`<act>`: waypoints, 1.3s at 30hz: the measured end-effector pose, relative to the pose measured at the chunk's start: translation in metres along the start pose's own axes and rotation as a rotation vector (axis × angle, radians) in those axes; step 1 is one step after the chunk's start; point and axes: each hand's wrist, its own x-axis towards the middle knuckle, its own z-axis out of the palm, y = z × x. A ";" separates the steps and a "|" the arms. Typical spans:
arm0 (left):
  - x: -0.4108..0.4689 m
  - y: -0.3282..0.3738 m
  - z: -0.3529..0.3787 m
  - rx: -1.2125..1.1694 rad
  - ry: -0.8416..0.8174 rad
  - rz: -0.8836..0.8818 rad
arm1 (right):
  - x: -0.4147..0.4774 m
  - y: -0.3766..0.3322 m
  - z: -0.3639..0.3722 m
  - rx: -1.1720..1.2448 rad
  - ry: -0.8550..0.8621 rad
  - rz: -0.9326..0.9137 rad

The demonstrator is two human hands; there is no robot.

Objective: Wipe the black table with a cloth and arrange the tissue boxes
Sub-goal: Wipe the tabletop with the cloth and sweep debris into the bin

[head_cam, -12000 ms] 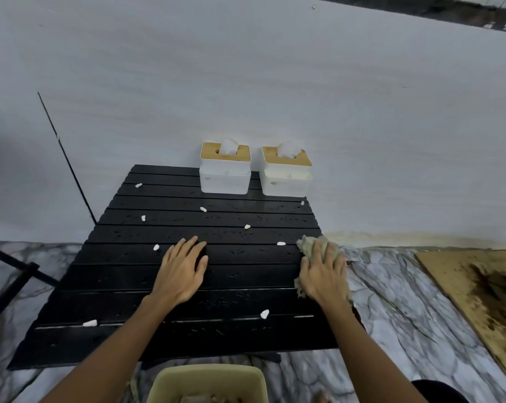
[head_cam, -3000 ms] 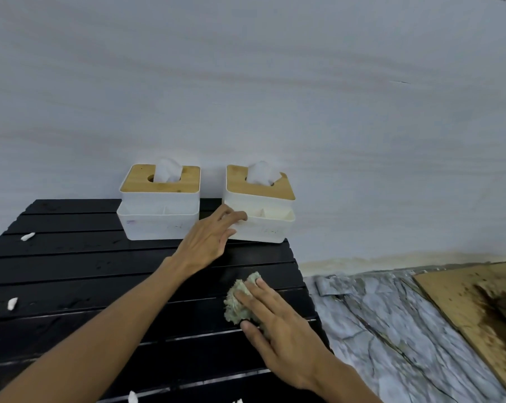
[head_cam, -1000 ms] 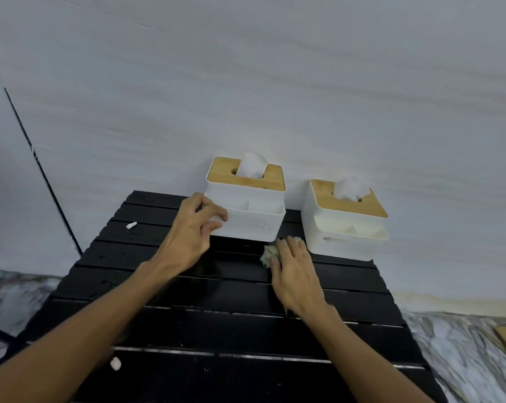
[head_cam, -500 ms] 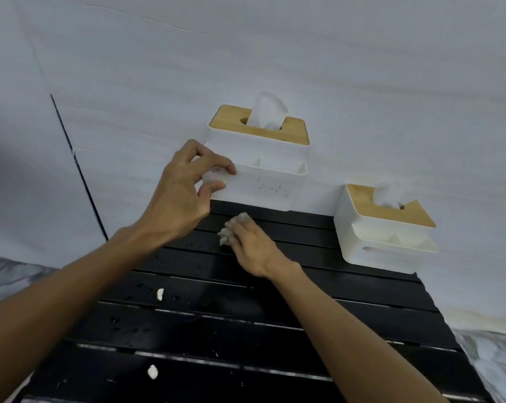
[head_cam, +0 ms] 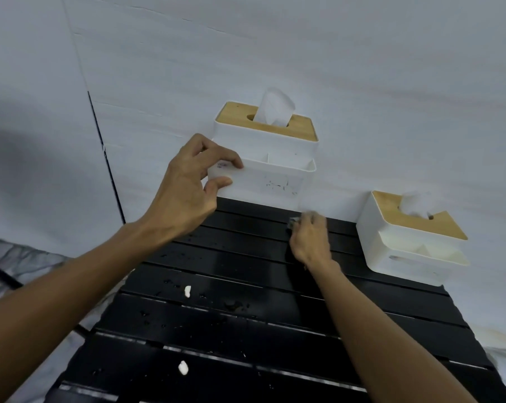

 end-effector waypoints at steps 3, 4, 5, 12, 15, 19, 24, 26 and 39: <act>-0.004 -0.007 0.002 -0.006 -0.002 -0.009 | 0.003 -0.039 0.017 0.062 -0.084 -0.172; -0.005 -0.008 0.004 -0.011 -0.004 -0.009 | -0.003 -0.048 0.018 0.075 -0.114 -0.265; -0.007 -0.009 0.006 -0.018 -0.007 -0.006 | -0.011 -0.054 0.017 0.081 -0.147 -0.346; -0.017 -0.007 0.041 -0.045 -0.046 -0.007 | -0.100 -0.045 -0.027 0.118 -0.431 -0.741; -0.026 -0.005 0.065 -0.042 -0.067 -0.032 | -0.139 -0.026 -0.053 0.131 -0.499 -0.770; -0.038 -0.006 0.100 -0.009 -0.106 -0.045 | -0.178 -0.002 -0.084 0.092 -0.531 -0.738; -0.053 -0.009 0.136 0.020 -0.146 -0.074 | -0.191 0.007 -0.098 0.066 -0.545 -0.704; -0.056 -0.012 0.144 0.018 -0.146 -0.095 | -0.190 0.005 -0.097 0.075 -0.560 -0.688; -0.053 -0.028 0.154 0.017 -0.155 -0.125 | -0.189 0.009 -0.088 0.099 -0.536 -0.681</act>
